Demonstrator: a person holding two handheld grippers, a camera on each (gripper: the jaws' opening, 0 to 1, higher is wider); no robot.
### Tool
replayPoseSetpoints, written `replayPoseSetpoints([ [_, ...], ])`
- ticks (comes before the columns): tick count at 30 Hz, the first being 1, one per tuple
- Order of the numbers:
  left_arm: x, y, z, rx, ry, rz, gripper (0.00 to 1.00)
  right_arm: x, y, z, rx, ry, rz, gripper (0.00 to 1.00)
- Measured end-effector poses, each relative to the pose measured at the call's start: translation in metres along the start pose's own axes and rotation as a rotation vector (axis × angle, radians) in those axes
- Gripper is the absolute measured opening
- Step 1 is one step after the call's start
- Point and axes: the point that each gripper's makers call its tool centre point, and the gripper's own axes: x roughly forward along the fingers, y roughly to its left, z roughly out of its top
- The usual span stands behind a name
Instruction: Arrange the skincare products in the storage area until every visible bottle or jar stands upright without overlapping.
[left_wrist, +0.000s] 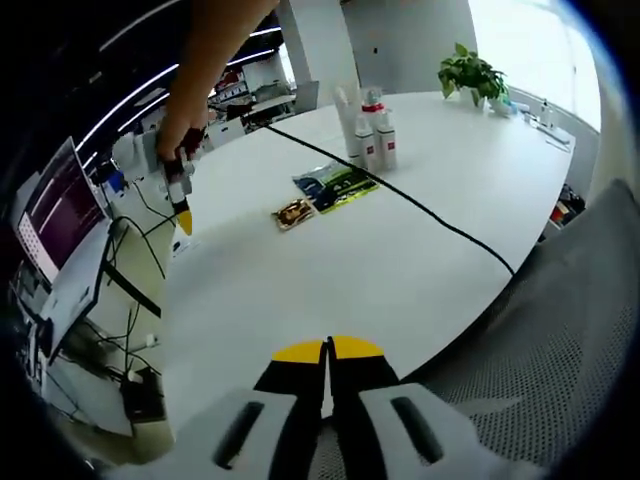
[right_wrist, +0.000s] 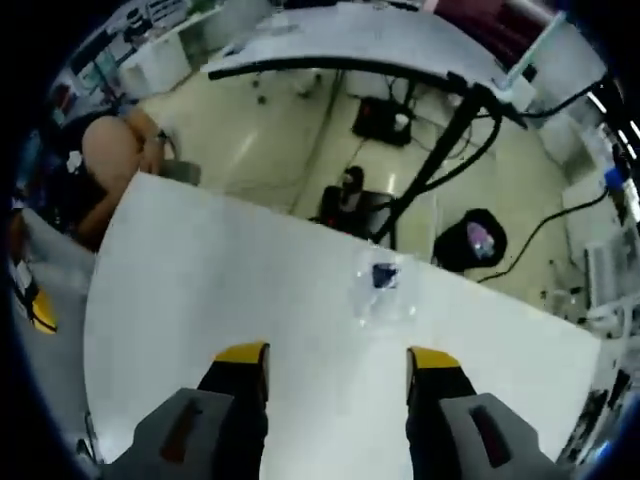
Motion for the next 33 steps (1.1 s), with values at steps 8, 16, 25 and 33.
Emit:
replayPoseSetpoints([
  [8,0.0,0.002,-0.001,-0.005,0.0,0.004,0.0,0.034,-0.024,0.007,-0.066,0.069,0.03,0.57],
  [16,0.002,0.002,-0.004,-0.012,0.009,-0.002,0.0,0.052,-0.04,0.008,-0.028,0.063,0.078,0.55],
  [25,0.002,0.001,-0.004,-0.012,0.009,-0.009,0.0,0.048,-0.027,0.005,-0.016,0.04,0.083,0.42],
  [33,0.002,0.001,-0.004,-0.013,0.013,-0.007,0.0,0.046,-0.013,-0.001,0.021,0.046,0.074,0.37],
])
